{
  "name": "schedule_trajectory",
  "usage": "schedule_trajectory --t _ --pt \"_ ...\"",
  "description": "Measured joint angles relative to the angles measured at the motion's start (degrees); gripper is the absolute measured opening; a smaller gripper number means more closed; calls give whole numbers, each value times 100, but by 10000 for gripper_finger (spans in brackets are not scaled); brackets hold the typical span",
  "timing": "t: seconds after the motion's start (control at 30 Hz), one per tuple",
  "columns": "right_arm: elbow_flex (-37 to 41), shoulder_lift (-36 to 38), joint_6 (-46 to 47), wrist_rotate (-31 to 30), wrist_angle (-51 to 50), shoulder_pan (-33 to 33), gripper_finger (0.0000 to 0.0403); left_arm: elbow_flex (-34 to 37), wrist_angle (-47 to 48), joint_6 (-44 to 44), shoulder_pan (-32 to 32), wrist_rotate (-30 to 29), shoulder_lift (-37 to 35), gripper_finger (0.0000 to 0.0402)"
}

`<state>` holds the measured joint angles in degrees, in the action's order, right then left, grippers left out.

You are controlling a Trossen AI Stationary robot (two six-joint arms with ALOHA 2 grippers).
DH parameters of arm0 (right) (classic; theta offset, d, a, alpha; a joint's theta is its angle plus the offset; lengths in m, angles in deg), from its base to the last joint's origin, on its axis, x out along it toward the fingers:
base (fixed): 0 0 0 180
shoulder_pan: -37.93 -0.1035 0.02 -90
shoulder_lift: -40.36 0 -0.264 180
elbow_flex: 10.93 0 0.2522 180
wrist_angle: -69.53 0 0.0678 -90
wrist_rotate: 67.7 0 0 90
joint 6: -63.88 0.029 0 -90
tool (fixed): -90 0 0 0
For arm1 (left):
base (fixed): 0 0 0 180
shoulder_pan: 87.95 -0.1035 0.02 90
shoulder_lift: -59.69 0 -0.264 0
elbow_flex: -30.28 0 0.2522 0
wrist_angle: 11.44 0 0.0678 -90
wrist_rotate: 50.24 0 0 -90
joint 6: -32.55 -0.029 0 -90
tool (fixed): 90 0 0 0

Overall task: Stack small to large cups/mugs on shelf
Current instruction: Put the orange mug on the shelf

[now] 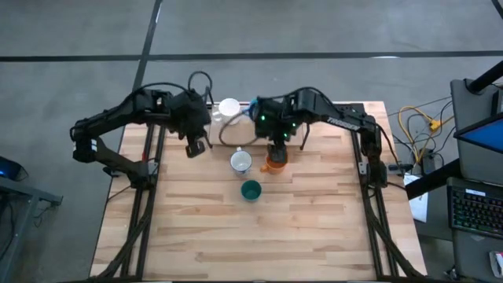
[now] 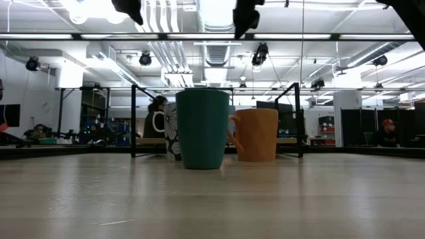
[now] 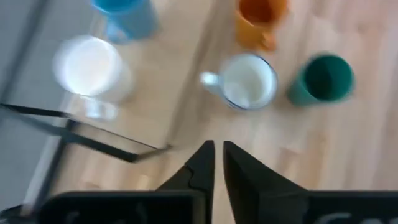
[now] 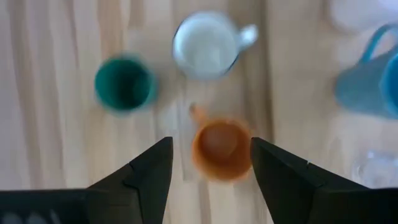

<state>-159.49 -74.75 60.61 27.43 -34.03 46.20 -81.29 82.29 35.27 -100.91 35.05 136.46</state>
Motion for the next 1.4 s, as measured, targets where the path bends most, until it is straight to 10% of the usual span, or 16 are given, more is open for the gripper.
schedule_trajectory --t 0.5,0.87,1.4 --pt "460 2 300 573 -20 -232 208 1689 -545 -198 -32 888 32 219" --pt "2110 -7 -73 983 323 -603 208 2242 -1675 -1680 12 1426 72 226" --pt "2381 -6 -100 510 954 -612 208 2255 -1591 -2564 105 1431 81 226"
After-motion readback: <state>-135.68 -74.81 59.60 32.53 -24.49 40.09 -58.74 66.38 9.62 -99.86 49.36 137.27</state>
